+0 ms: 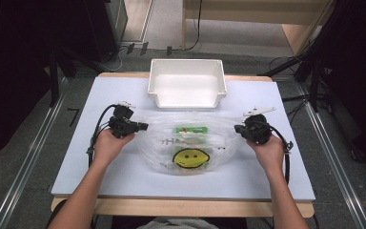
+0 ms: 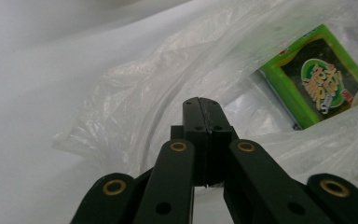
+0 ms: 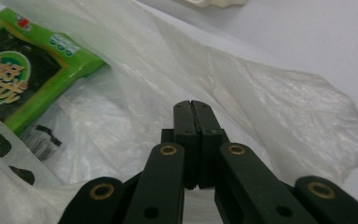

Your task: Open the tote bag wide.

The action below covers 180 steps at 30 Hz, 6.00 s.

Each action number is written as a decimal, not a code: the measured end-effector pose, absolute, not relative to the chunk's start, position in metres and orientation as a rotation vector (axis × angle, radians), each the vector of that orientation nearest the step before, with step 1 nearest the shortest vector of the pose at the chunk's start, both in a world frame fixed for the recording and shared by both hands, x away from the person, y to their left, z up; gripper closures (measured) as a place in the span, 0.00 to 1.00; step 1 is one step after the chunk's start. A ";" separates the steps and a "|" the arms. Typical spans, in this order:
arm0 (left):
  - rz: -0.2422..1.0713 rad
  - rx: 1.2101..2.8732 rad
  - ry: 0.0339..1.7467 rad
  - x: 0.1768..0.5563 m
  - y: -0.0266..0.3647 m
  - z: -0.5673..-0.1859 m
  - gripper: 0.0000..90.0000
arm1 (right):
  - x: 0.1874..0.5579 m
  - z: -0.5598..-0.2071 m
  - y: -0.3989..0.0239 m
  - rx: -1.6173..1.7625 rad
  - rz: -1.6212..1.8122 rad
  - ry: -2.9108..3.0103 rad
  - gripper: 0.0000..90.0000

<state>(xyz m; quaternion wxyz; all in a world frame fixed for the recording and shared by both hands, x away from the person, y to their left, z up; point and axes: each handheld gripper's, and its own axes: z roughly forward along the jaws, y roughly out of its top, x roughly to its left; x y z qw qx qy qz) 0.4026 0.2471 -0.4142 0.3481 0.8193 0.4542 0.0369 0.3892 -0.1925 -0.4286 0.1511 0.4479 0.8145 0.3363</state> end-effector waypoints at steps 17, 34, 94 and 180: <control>0.053 2.078 1.122 0.405 0.246 -0.384 1.00 | 0.392 -0.402 -0.181 1.251 1.109 2.409 1.00; -0.038 2.193 1.058 0.431 0.191 -0.411 1.00 | 0.422 -0.421 -0.125 1.180 1.139 2.527 1.00; 0.015 2.171 1.163 0.435 0.187 -0.432 1.00 | 0.446 -0.423 -0.099 1.209 1.136 2.470 1.00; -0.191 2.257 0.977 0.314 0.198 -0.461 1.00 | 0.480 -0.468 -0.053 1.319 0.998 2.412 1.00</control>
